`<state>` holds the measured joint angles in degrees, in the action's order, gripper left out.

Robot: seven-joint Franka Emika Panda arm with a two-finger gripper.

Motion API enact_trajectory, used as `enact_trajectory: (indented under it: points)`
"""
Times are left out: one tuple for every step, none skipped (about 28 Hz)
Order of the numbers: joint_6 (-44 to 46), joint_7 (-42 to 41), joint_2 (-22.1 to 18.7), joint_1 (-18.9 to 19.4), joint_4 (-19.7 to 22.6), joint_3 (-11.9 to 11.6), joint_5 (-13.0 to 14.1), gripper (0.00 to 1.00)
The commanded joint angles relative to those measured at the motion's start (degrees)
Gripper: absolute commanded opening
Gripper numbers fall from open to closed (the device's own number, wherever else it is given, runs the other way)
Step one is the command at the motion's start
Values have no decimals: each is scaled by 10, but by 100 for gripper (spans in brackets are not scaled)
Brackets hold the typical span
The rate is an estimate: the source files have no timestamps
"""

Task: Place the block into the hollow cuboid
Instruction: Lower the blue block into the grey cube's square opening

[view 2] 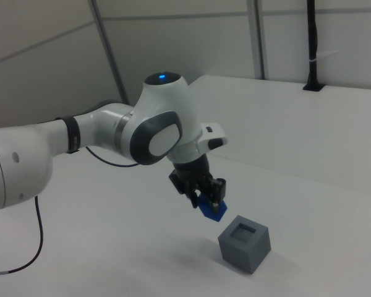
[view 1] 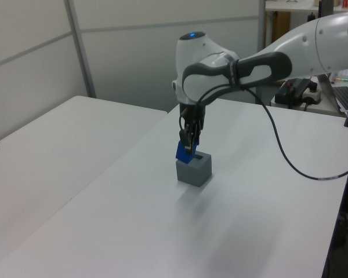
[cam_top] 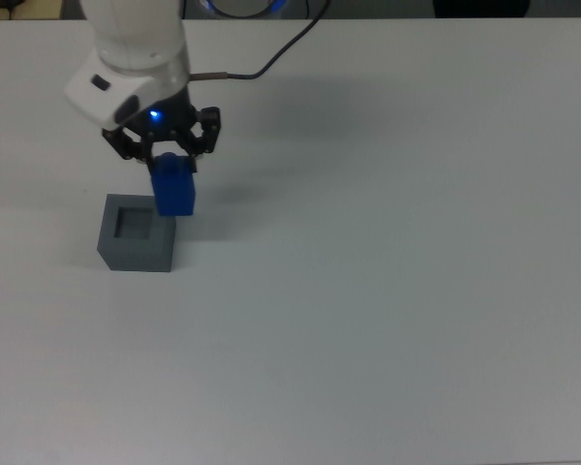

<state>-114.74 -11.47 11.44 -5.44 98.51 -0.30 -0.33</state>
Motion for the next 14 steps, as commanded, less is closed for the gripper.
enact_trajectory:
  points:
    - [-12,5,11,-19,-17,-1,10,0]
    - [-12,5,13,-21,-19,0,10,0]
    - [-13,4,14,-23,-19,0,9,0]
    - [-13,2,20,-27,-19,-1,9,0]
    - [-13,2,24,-30,-20,-1,9,0]
    - [-14,2,25,-33,-22,-2,9,0]
    - [-14,2,27,-35,-22,-2,9,0]
    - [-14,0,32,-36,-22,-2,9,0]
    - [-14,0,40,-37,-22,-4,8,0]
    - [-14,0,42,-38,-22,-7,7,0]
    - [-14,-1,44,-38,-22,-10,7,0]
    - [-15,-1,46,-37,-22,-13,7,0]
    - [-15,-1,47,-38,-22,-15,7,0]
    - [-20,-2,49,-38,-22,-16,7,0]
